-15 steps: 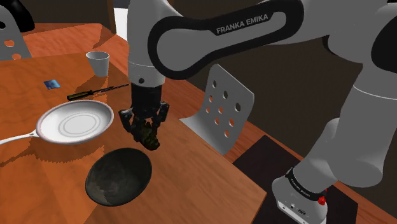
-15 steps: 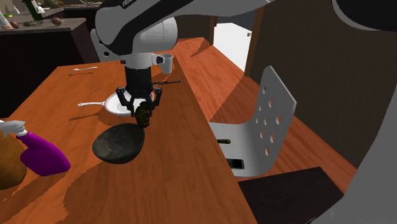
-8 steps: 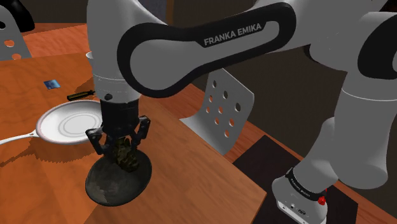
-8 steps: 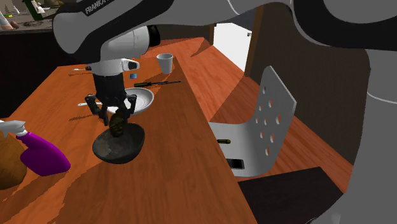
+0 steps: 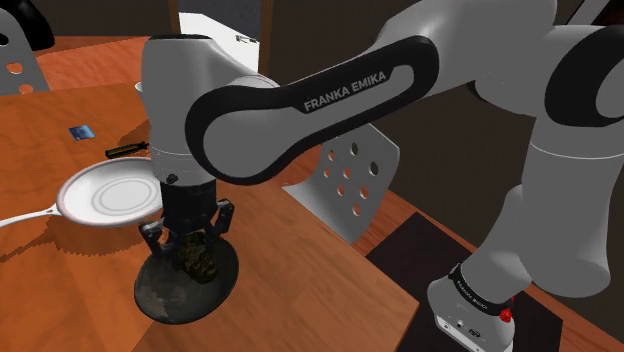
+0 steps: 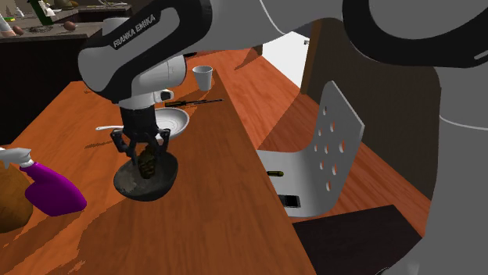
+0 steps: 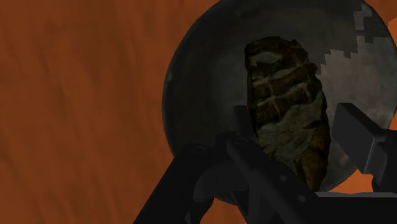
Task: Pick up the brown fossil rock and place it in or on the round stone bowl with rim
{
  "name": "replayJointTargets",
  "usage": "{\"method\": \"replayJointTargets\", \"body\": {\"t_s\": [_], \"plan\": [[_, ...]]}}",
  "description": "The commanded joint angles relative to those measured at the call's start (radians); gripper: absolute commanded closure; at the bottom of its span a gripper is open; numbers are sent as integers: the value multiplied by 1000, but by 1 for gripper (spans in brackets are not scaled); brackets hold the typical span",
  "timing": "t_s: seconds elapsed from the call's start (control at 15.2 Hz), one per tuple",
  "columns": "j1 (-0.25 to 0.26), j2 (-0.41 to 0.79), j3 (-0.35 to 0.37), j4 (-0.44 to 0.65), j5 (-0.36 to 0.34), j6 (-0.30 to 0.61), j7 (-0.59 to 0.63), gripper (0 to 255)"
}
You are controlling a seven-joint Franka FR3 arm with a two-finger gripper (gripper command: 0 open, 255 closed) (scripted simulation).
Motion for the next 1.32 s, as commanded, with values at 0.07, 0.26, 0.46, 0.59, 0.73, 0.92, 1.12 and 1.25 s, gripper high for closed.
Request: {"method": "replayJointTargets", "body": {"t_s": [0.07, 0.26, 0.46, 0.59, 0.73, 0.92, 1.12, 1.25], "plan": [[3, 14, -3, -22, -5, 35, -1, 255], [6, 30, -7, -35, -11, 64, -1, 255], [6, 30, -7, -35, -11, 64, -1, 255], [6, 30, -7, -35, -11, 64, -1, 255], [6, 30, -7, -35, -11, 64, -1, 255], [6, 30, -7, -35, -11, 64, -1, 0], [6, 30, -7, -35, -11, 64, -1, 0], [0, 16, -4, -22, -5, 36, -5, 0]]}}
